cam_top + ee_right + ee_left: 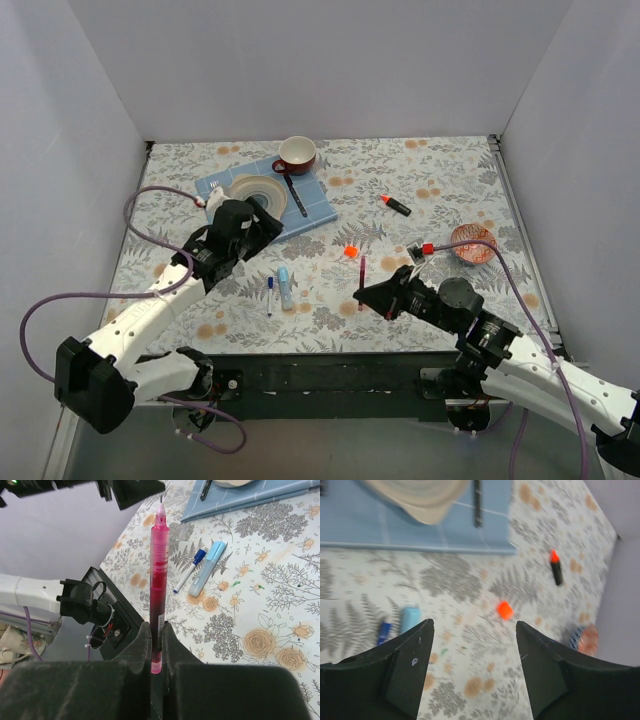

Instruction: Insert the pens into the pen caps

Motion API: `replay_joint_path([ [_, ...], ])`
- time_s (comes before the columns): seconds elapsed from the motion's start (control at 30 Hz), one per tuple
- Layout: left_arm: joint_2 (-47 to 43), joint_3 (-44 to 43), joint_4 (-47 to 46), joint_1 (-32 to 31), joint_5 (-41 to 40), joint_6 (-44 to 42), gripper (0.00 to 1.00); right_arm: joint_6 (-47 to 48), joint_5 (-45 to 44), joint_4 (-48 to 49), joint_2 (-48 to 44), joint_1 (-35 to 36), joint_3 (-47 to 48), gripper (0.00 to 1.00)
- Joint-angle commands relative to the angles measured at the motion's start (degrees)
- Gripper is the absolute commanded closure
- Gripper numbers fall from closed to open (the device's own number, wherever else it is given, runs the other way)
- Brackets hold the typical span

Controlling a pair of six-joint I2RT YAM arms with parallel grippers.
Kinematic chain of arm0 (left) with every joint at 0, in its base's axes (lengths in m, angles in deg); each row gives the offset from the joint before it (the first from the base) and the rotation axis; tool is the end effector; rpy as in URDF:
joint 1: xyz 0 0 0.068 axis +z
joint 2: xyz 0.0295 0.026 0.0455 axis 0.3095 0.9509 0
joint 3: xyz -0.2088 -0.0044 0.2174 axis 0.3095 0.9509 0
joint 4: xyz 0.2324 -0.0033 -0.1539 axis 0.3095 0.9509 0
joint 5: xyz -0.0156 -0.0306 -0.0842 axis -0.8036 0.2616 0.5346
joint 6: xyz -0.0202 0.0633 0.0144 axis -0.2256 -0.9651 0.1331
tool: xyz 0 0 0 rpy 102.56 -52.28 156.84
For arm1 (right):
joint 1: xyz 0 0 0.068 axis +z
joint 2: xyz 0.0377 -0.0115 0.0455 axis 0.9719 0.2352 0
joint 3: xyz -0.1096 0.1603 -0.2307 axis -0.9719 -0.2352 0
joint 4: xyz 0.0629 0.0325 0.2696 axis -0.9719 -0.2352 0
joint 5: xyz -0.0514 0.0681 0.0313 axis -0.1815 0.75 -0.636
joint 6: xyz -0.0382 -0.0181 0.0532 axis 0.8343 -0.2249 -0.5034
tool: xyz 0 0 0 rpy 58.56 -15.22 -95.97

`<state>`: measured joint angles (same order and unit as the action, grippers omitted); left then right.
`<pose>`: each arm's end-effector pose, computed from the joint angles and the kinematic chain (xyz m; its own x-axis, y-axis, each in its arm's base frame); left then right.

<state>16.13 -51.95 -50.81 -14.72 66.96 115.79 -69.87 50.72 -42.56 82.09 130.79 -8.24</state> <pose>0.2293 -0.1319 0.3082 -0.3114 -0.9482 -0.0627 -0.5229 0.2261 -0.8219 0.0947 0.1345 0.2693 -0.5599 0.3255 -0.7619 -0.6100 0.4604 0.6449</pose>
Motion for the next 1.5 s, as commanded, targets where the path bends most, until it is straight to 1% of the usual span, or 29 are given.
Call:
replay_joint_path([
  [0.0, -1.53, 3.73, 9.39, 6.72, -10.11, 4.20, 0.36, 1.23, -2.66, -0.84, -3.14, 0.10, -0.93, 0.99],
  [0.07, 1.19, 3.12, 10.96, 7.87, -11.58, 3.74, 0.37, 1.31, -2.58, -0.92, -3.85, 0.10, -1.20, 0.99],
  [0.1, 2.69, 1.81, 13.58, 9.18, -12.03, 3.66, 0.39, 1.40, -2.40, -1.01, -4.02, 0.10, -1.20, 0.99],
  [0.13, 5.57, 1.54, 14.13, 9.89, -12.21, 3.22, 0.40, 1.58, -2.40, -1.18, -4.29, 0.10, -1.11, 0.99],
  [0.27, 10.25, 2.32, 13.08, 13.50, -10.20, 1.64, 0.49, 1.75, -2.40, -1.36, -5.60, 0.10, -1.46, 0.99],
  [0.4, 13.59, 2.85, 10.62, 15.61, -9.23, 0.32, 0.51, 2.19, -2.75, -1.89, -7.10, 0.19, -1.46, 0.99],
  [0.6, 17.55, 3.91, 9.75, 16.32, -10.54, -0.73, 0.53, 2.63, -3.63, -2.68, -8.86, 0.10, -1.37, 0.99],
  [0.73, 19.40, 4.79, 8.16, 16.32, -9.67, -2.23, 0.57, 2.63, -3.98, -3.29, -9.74, 0.19, -1.55, 0.99],
  [1.0, 24.05, 5.31, 6.84, 16.85, -9.22, -2.58, 0.61, 2.72, -4.77, -4.70, -11.67, 0.10, -0.85, 0.99],
  [1.17, 25.11, 6.19, 5.96, 16.84, -9.58, -3.98, 0.67, 1.93, -4.33, -4.79, -12.37, 0.10, -1.55, 0.99],
  [1.27, 24.59, 6.90, 5.78, 16.84, -9.40, -5.57, 0.74, 1.93, -4.16, -5.40, -13.34, 0.19, -1.90, 0.99],
  [1.3, 24.24, 6.98, 5.78, 16.84, -8.97, -6.09, 0.80, 1.84, -4.59, -5.67, -13.78, 0.10, -1.81, 0.99],
  [1.4, 22.49, 6.90, 4.91, 16.84, -5.81, -12.93, 0.90, 1.58, -5.03, -6.02, -14.66, 0.10, -1.64, 0.99],
  [1.43, 21.87, 6.64, 4.91, 16.84, -2.93, -16.87, 0.97, 1.58, -4.95, -6.02, -14.57, 0.19, -1.46, 0.99],
  [1.47, 20.99, 6.20, 4.47, 16.50, -1.42, -19.52, 1.00, 1.67, -4.86, -6.02, -14.66, 0.10, -1.37, 0.99],
])
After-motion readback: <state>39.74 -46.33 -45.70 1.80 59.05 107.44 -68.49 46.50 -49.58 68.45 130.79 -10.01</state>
